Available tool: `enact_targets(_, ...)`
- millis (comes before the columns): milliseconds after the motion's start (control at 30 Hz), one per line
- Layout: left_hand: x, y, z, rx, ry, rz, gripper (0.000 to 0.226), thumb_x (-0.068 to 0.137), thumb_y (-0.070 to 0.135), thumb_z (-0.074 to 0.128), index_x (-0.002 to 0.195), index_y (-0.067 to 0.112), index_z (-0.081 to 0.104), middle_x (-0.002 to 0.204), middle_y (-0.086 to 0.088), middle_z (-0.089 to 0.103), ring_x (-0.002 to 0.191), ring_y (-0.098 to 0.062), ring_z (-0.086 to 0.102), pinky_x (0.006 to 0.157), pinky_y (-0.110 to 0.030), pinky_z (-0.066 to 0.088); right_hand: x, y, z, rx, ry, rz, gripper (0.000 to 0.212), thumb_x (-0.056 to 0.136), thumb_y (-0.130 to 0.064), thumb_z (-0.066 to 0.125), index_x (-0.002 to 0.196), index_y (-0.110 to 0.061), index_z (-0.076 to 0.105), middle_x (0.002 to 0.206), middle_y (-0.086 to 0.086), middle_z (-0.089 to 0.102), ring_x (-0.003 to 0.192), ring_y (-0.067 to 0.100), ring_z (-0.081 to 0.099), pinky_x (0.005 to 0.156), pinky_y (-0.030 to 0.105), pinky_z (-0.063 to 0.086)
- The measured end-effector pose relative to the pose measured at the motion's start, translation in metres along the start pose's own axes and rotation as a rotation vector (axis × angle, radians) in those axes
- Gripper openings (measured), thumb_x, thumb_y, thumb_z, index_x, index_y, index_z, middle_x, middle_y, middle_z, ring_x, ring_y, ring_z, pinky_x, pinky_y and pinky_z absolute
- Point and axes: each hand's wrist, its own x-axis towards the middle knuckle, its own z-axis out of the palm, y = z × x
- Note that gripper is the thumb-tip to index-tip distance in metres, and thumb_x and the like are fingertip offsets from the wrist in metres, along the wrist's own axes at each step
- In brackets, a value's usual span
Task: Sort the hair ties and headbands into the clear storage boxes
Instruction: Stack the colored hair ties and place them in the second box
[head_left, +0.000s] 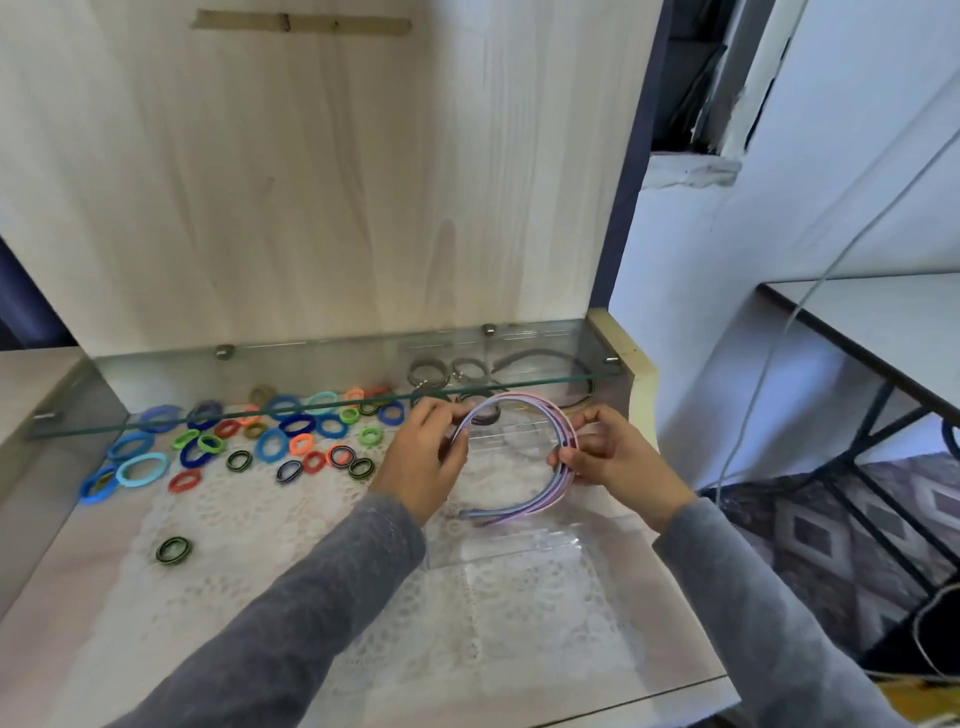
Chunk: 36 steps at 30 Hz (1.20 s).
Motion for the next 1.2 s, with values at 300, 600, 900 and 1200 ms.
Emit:
enact_targets(300,-0.008,0.003,0.011,-0.012,-0.027,-0.094,0.020,0.087,0.017,0.067,0.107,0.015,0.068,0.091,0.021,0.054,0.073,-0.001,0.059,0.067,-0.010,0.047,0.008,0.011,-0.002,-0.390,0.037,0.126,0.019,0.088,-0.010,0.064,0.089,-0.021,0.049,0.085,0.004,0.072,0.071,0.017,0.067,0.055,0.024,0.050)
enact_targets(600,-0.003,0.000,0.014,0.184,-0.217,-0.125,0.015,0.087,0.028,0.065,0.099,0.018,0.065,0.089,0.010,0.057,0.066,-0.003,0.054,0.069,-0.023,0.046,0.009,0.011,-0.003,-0.738,0.032,0.174,0.009,0.085,-0.018,0.063,0.093,-0.017,0.058,0.084,-0.005,0.056,0.079,0.013,0.052,0.063,0.018,0.037)
enact_targets(900,-0.002,0.000,0.016,0.346,-0.298,-0.122,0.025,0.094,0.036,0.053,0.107,0.021,0.068,0.102,0.005,0.062,0.089,-0.013,0.056,0.074,-0.025,0.043,0.008,0.015,0.003,-0.819,0.063,0.215,0.028,0.085,-0.020,0.066,0.111,-0.020,0.054,0.099,0.001,0.063,0.089,0.019,0.060,0.082,0.029,0.051)
enact_targets(1200,-0.005,0.002,0.015,0.373,-0.343,-0.043,0.028,0.094,0.029,0.050,0.112,0.023,0.071,0.101,0.004,0.060,0.088,-0.015,0.057,0.069,-0.024,0.041,0.002,0.005,0.012,-1.034,0.043,0.085,0.036,0.089,-0.014,0.055,0.124,-0.022,0.060,0.114,0.004,0.061,0.102,0.021,0.056,0.087,0.027,0.044)
